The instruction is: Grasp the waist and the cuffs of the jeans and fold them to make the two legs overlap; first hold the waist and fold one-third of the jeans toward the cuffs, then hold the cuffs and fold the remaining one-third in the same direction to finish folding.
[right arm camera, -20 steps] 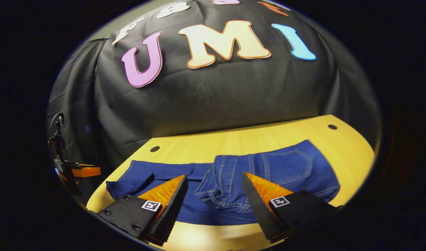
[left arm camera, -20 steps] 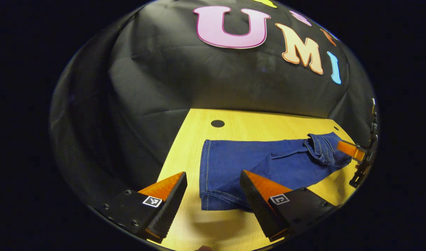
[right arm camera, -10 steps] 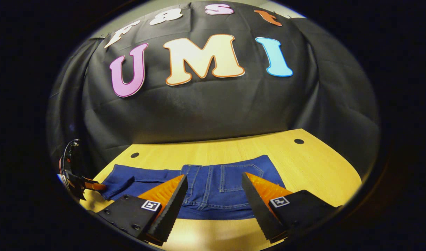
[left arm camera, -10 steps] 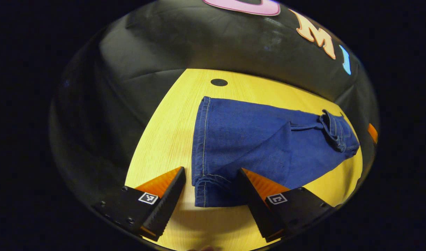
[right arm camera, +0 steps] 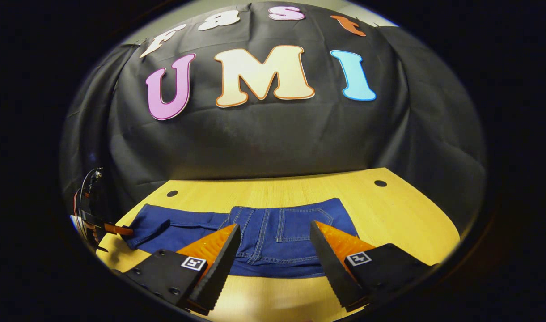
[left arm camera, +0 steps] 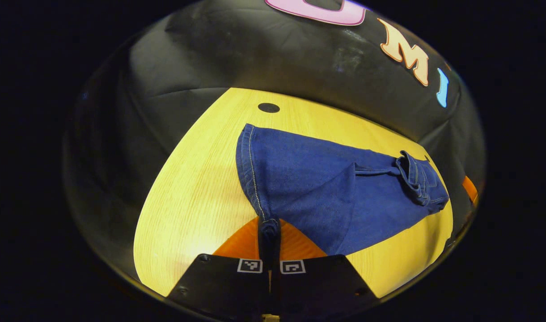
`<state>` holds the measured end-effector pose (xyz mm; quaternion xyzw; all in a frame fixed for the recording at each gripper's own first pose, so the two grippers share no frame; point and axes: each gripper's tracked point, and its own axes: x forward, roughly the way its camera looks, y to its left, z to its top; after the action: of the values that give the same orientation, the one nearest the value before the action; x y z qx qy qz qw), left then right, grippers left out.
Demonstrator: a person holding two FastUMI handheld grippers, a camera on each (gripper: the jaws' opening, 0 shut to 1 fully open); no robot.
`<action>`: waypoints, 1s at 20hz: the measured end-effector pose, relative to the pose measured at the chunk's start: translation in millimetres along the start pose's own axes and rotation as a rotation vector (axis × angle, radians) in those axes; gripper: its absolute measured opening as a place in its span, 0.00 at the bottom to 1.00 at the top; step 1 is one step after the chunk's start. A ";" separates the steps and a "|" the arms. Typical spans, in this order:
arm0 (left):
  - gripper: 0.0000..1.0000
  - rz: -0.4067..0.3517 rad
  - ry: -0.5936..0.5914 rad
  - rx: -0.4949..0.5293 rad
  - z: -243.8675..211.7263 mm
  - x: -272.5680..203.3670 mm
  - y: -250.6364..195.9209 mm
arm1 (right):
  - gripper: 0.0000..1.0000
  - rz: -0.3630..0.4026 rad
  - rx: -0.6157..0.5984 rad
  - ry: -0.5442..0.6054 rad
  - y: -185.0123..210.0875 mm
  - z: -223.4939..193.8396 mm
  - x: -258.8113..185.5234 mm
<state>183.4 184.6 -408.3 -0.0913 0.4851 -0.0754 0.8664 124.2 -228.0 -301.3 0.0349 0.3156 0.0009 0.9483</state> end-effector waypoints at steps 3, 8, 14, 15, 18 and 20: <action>0.00 0.011 -0.028 0.001 14.8 -15.1 -10.2 | 0.98 0.014 0.017 -0.028 -8.3 15.4 -3.3; 0.00 -0.059 -0.139 0.016 68.4 -57.5 -67.4 | 0.98 0.045 0.025 -0.045 -29.2 37.2 -9.6; 0.00 -0.104 -0.217 0.086 101.9 -79.6 -153.5 | 0.97 0.069 0.042 -0.061 -73.8 61.1 -19.8; 0.00 -0.111 -0.228 0.091 105.7 -80.4 -167.0 | 0.98 0.071 0.041 -0.063 -82.2 64.6 -21.6; 0.00 -0.145 -0.264 0.089 118.4 -81.8 -210.2 | 0.97 0.072 0.041 -0.080 -108.7 76.1 -29.9; 0.00 -0.164 -0.270 0.108 123.1 -83.4 -239.4 | 0.98 0.068 0.044 -0.084 -128.1 79.9 -34.4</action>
<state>235.3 -19.4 -220.8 -0.0930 0.3506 -0.1590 0.9182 141.9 -361.8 -225.5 0.0664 0.2740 0.0246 0.9591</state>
